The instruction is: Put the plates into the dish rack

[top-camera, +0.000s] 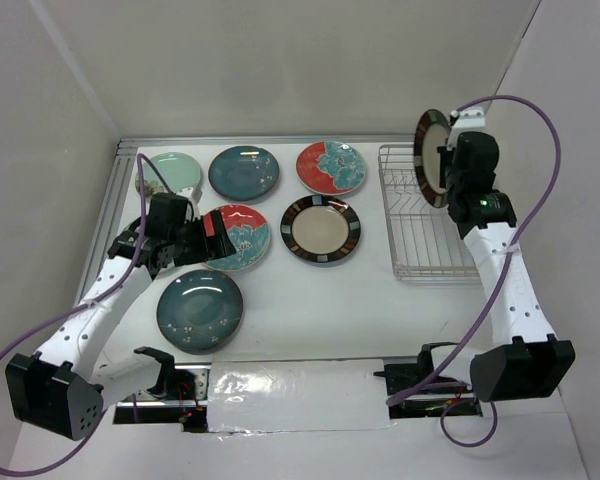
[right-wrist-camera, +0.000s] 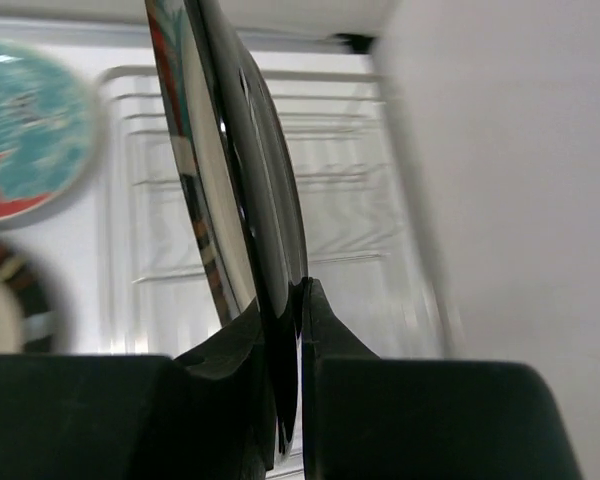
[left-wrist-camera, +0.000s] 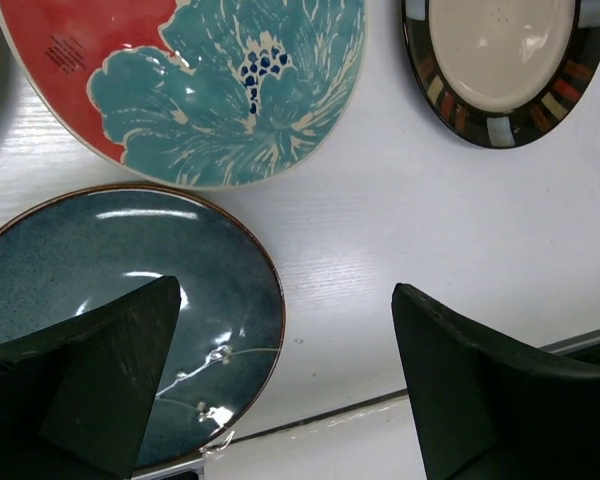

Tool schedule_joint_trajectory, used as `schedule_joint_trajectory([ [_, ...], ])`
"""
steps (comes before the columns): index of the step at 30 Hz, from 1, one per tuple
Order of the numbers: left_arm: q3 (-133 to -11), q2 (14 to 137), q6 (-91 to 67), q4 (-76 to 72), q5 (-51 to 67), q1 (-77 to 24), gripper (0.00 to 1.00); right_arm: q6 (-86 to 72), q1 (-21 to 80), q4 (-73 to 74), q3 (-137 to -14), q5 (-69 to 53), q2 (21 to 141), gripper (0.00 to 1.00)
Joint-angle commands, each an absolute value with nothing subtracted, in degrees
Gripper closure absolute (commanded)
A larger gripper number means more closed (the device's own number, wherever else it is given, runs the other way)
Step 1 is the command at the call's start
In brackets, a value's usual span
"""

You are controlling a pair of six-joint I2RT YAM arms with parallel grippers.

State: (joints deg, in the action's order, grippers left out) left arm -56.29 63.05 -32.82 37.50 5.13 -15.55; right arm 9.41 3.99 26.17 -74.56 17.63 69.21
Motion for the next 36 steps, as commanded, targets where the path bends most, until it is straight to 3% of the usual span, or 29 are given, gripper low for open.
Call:
schedule_joint_trajectory([
  [1,-55.20,59.86,-27.17,36.57,8.43,-13.98,0.01,16.34,-1.39,7.31,-76.11,21.81,67.68,1.00],
  [20,-45.62,58.71,-23.29,22.59,19.07,-11.78,0.01,17.75,-20.29,-6.68,-72.33,10.55,75.93,1.00],
  [36,-44.56,60.29,-22.76,22.59,19.60,-10.11,0.02,20.12,-21.62,-12.22,-74.35,8.96,81.38,1.00],
])
